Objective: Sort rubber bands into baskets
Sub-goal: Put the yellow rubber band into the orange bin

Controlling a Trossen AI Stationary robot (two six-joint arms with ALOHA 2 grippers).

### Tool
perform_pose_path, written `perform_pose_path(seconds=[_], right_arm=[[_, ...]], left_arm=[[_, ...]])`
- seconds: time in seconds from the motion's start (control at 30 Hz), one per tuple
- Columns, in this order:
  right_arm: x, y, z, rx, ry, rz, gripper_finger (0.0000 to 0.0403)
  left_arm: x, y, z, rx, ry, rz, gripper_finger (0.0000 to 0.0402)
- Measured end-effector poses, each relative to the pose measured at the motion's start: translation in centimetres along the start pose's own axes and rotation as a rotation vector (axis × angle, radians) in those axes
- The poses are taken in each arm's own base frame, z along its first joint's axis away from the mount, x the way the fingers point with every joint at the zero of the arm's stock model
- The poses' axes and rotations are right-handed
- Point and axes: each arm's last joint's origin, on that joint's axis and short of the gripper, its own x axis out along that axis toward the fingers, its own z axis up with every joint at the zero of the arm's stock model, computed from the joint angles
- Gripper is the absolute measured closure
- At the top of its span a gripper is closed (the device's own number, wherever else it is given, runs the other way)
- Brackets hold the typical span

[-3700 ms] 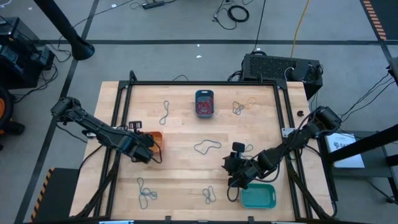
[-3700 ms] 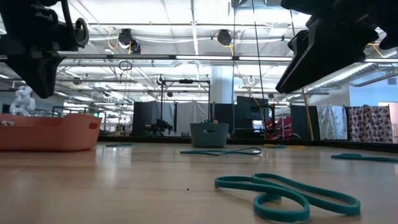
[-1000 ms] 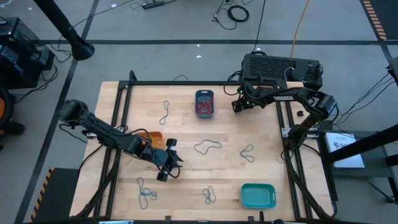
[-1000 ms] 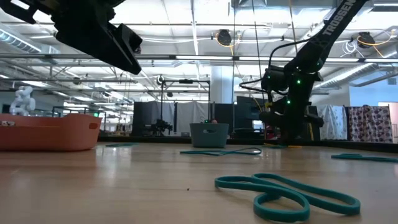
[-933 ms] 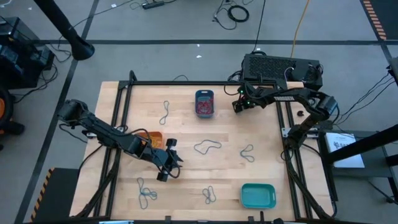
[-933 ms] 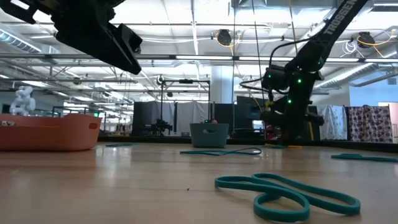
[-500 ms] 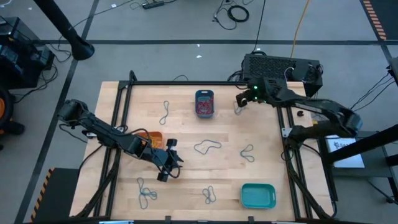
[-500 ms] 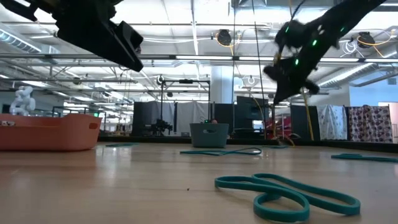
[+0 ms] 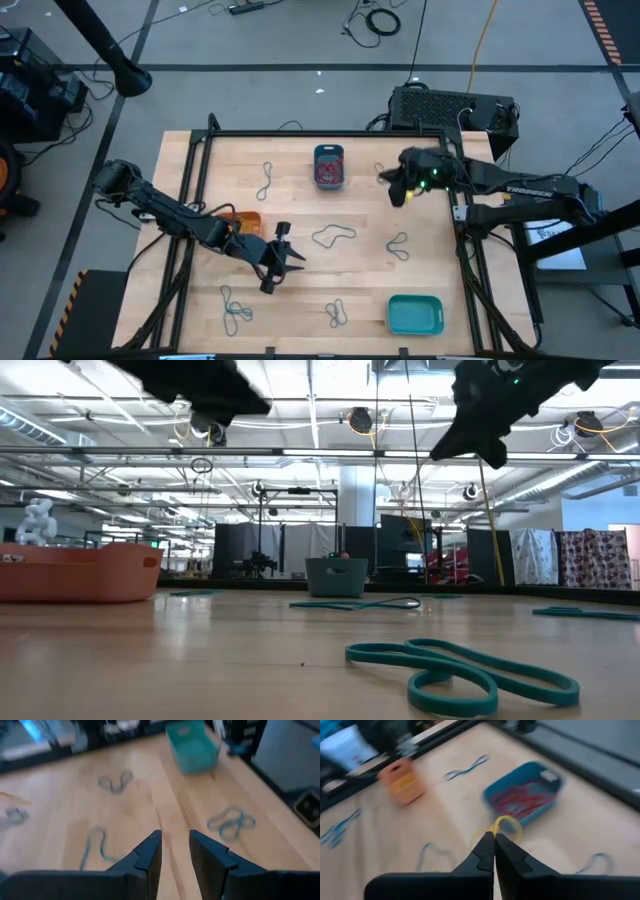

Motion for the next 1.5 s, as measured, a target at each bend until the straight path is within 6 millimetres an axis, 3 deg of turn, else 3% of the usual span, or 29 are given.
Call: perform_pose_path(seconds=[0.3, 0.53, 0.73, 1.07, 1.5], right_arm=[[2.1, 6.0, -3.1, -0.101, 0.116, 0.213, 0.0403], [4.8, 10.7, -6.5, -0.187, 0.163, 0.352, 0.0402], [6.6, 13.3, -9.6, -0.213, 0.204, 0.418, 0.0402], [8.3, 15.5, -11.4, -0.218, 0.128, 0.517, 0.0402], [8.1, 15.8, -11.2, -0.235, 0.092, 0.541, 0.0402]], left_arm=[[1.1, 1.2, 1.2, 0.014, -0.172, 0.068, 0.0295], [4.4, 2.0, -0.9, 0.008, -0.118, 0.103, 0.0295], [6.1, 1.9, -2.1, 0.027, -0.112, 0.108, 0.0295], [7.1, 1.1, -2.6, 0.036, -0.153, -0.115, 0.0295], [7.2, 1.9, -2.7, 0.000, -0.139, -0.028, 0.0295]])
